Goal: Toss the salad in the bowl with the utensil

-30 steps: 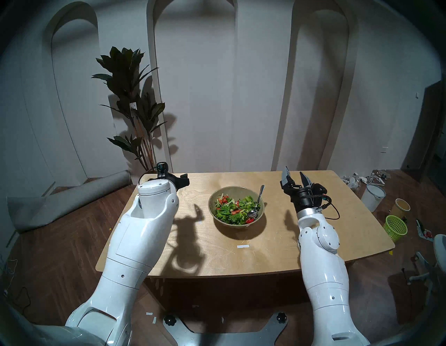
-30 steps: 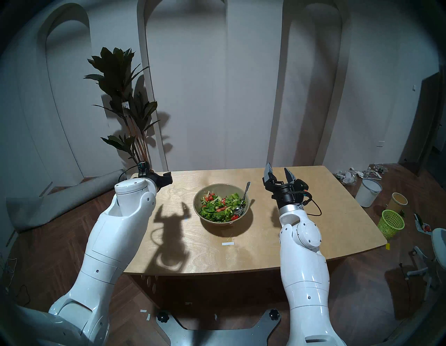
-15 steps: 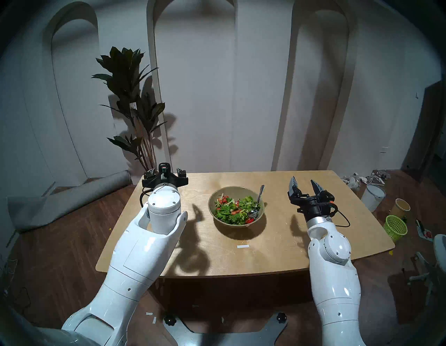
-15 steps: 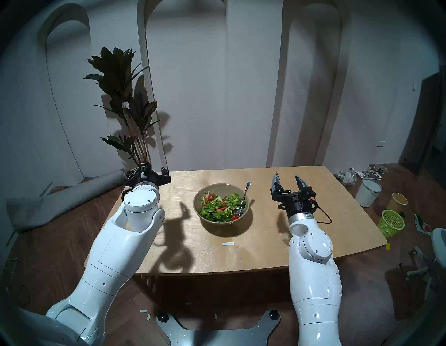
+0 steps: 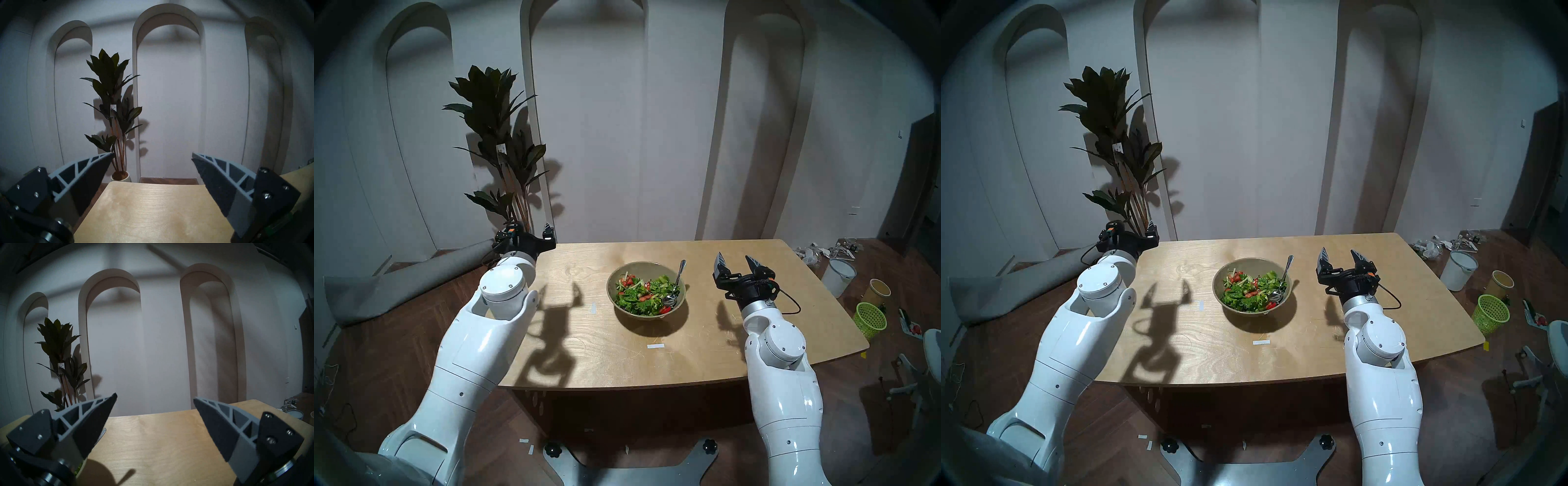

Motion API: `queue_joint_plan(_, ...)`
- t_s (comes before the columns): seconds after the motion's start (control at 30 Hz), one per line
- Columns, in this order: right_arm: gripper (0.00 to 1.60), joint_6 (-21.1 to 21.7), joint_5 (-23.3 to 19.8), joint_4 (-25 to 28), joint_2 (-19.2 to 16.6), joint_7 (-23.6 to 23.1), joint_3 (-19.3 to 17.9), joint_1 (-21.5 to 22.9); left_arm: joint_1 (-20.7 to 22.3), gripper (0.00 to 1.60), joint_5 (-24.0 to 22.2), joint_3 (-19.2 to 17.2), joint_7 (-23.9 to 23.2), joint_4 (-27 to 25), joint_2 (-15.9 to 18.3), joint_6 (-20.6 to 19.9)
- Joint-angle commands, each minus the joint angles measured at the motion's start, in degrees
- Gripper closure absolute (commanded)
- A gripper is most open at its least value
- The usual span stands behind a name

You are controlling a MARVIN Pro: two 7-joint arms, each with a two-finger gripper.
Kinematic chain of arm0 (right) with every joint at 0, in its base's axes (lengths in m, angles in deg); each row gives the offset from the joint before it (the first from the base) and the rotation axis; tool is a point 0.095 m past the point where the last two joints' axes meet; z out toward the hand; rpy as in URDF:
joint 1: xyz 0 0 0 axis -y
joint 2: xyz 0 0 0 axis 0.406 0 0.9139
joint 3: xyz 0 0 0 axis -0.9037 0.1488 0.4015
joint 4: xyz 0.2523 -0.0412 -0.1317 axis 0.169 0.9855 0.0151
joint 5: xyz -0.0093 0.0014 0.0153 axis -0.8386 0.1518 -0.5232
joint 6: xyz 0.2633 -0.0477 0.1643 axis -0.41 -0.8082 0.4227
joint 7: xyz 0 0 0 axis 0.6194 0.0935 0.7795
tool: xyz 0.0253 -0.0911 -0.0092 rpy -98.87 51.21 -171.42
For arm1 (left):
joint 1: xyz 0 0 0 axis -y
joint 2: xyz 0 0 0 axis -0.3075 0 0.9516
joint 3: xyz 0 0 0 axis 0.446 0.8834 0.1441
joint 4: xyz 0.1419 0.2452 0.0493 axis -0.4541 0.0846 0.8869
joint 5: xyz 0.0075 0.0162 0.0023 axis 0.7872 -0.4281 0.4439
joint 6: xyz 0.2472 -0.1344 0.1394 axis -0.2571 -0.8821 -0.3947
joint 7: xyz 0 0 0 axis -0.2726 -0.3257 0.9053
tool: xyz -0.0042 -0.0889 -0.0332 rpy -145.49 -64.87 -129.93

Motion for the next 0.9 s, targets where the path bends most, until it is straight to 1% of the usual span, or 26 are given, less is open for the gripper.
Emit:
queue_joint_plan(0.0,0.0,1.51,1.06,2.52,0.84,1.8,0.56,0.66,2.0,0.0,-4.46,0.05,-6.63,1.59,4.63,6.26)
queue_joint_plan(0.13,0.0,2.52,2.06,3.15,1.15,3.11,0.97,0.38,1.83,0.0,-6.83,0.67,-10.72,2.4,6.14,9.18)
queue_joint_plan(0.23,0.0,3.27,3.39,3.67,1.04,4.12,1.46,0.29,1.7,0.0,-6.97,0.94,-13.86,2.64,7.18,10.42)
queue_joint_plan(0.27,0.0,3.38,4.3,3.83,1.19,5.03,1.7,0.28,1.68,0.0,-6.94,0.38,-15.8,3.07,7.0,10.76)
queue_joint_plan(0.3,0.0,3.53,4.42,3.9,1.22,5.2,1.75,0.26,1.82,0.0,-7.41,0.98,-15.14,3.1,7.43,11.15)
queue_joint_plan(0.33,0.0,3.74,4.63,4.0,1.25,5.47,1.83,0.24,1.79,0.0,-7.31,0.27,-17.38,3.6,7.14,11.52)
queue_joint_plan(0.37,0.0,3.85,4.75,4.06,1.28,5.63,1.88,0.23,1.88,0.0,-7.59,0.53,-17.28,3.69,7.36,11.8)
queue_joint_plan(0.53,0.0,4.39,5.24,4.31,1.34,6.35,2.12,0.19,2.09,0.0,-7.97,0.17,-19.62,4.57,7.25,12.79)
queue_joint_plan(0.87,0.0,4.65,5.44,4.45,1.32,6.81,2.31,0.15,2.26,0.0,-8.26,0.14,-20.65,5.1,7.24,13.47)
